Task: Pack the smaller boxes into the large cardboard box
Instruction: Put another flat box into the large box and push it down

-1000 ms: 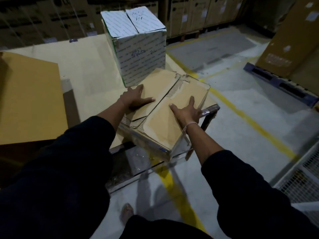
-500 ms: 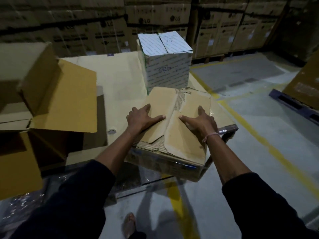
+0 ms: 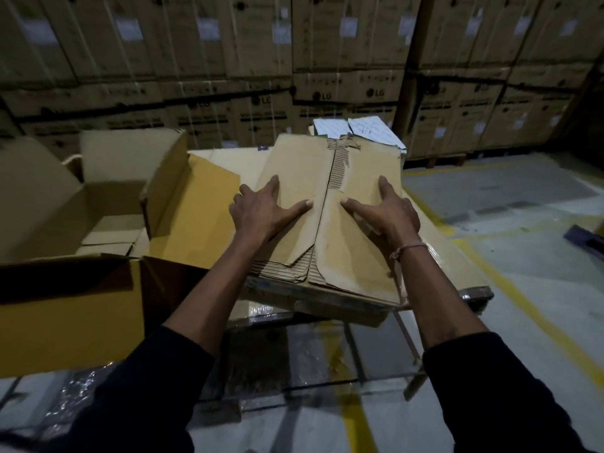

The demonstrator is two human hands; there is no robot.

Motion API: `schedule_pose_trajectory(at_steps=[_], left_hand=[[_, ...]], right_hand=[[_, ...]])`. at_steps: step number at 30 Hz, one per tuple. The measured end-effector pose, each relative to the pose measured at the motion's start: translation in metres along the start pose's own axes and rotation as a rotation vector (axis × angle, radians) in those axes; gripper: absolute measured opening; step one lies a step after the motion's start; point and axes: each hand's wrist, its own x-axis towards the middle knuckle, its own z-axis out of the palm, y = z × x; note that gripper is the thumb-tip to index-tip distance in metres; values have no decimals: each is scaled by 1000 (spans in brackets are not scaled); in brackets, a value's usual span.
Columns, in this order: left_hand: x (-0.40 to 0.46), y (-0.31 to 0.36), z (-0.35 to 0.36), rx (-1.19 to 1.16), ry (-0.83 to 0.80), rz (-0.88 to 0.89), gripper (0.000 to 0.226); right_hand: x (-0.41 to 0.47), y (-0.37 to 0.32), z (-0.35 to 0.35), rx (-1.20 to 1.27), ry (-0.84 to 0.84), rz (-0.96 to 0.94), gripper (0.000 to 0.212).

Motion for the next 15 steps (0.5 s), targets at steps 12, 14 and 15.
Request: schedule_pose_trajectory(at_steps=[12, 14, 15], left_hand=[[72, -6, -162, 5, 154, 44, 116], [85, -20, -189, 4, 179, 52, 115], [91, -28, -202, 3, 194, 58, 115]], right_hand=[[-5, -155, -66, 102, 216, -215, 105], [-10, -186, -65, 91, 246, -251, 100], [-12, -201, -64, 88, 261, -265, 99]])
